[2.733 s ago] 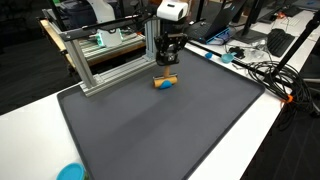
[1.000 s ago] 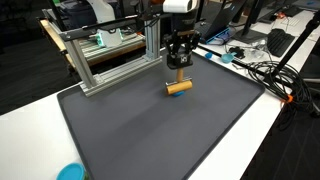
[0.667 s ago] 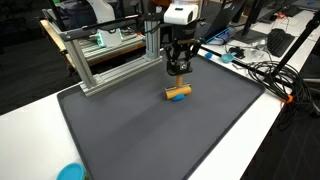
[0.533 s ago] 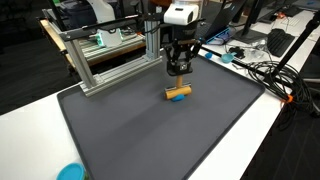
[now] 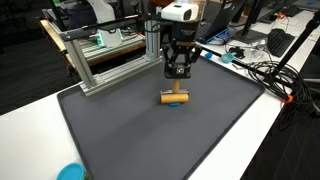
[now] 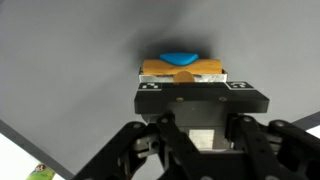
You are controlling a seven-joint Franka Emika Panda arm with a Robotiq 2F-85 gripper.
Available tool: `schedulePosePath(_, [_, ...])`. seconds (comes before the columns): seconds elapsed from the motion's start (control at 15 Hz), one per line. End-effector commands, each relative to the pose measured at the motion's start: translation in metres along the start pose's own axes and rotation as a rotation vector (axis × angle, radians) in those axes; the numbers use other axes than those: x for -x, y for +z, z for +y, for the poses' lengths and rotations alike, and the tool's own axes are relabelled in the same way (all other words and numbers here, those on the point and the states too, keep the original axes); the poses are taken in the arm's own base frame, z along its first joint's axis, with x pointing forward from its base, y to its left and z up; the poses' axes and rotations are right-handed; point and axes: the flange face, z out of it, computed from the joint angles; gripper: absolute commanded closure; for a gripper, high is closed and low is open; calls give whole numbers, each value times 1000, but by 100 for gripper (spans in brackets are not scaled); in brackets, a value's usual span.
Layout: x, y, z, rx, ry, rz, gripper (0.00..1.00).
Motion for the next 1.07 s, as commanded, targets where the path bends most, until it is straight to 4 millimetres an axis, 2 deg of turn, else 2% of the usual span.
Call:
schedulePosePath(0.0, [-1,12,9,73,-1,-63,78])
schedulePosePath(0.2, [12,3,1,-26,-110,-149,78])
schedulePosePath(0.33, [18,7,-5,-88,-182,-192,78])
schedulePosePath(0.53, [19,17,-3,-143,-269,-256,78])
schedulePosePath(0.67, [16,15,4,-174,-317,-294,78])
schedulePosePath(1.0, [14,-15,23,-236,-352,-265,78])
